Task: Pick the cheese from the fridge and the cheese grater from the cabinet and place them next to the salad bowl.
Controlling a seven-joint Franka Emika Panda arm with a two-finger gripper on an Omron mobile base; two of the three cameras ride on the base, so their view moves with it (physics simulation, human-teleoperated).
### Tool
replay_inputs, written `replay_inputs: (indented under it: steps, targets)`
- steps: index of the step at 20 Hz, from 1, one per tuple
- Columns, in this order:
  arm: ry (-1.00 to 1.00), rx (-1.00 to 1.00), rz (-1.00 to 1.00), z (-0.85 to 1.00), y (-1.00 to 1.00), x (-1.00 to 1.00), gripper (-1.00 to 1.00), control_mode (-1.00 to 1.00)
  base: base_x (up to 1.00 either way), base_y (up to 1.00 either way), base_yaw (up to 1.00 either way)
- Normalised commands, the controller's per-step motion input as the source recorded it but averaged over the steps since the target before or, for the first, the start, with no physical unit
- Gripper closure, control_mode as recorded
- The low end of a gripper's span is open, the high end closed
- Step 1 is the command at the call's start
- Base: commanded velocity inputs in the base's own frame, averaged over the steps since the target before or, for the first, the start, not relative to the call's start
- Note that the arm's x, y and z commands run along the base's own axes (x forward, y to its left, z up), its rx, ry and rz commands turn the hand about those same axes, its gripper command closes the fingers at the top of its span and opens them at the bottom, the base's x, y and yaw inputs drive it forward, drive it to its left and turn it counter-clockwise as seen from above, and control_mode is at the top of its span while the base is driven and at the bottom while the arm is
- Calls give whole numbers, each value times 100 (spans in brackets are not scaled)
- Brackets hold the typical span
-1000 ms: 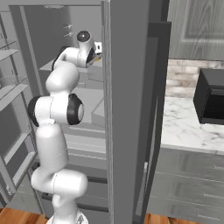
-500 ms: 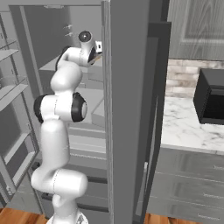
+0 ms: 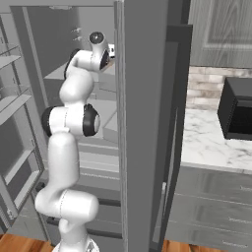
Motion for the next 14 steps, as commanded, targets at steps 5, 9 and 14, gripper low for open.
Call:
replay_inputs:
  steps: [5, 9, 14]
  targets:
    - [-13, 0, 0, 0, 0, -56, 100, -100, 0, 0, 0]
    - [-7, 0, 0, 1, 0, -65, 100, -100, 0, 0, 0]
    - [-2, 0, 0, 0, 0, -75, 100, -100, 0, 0, 0]
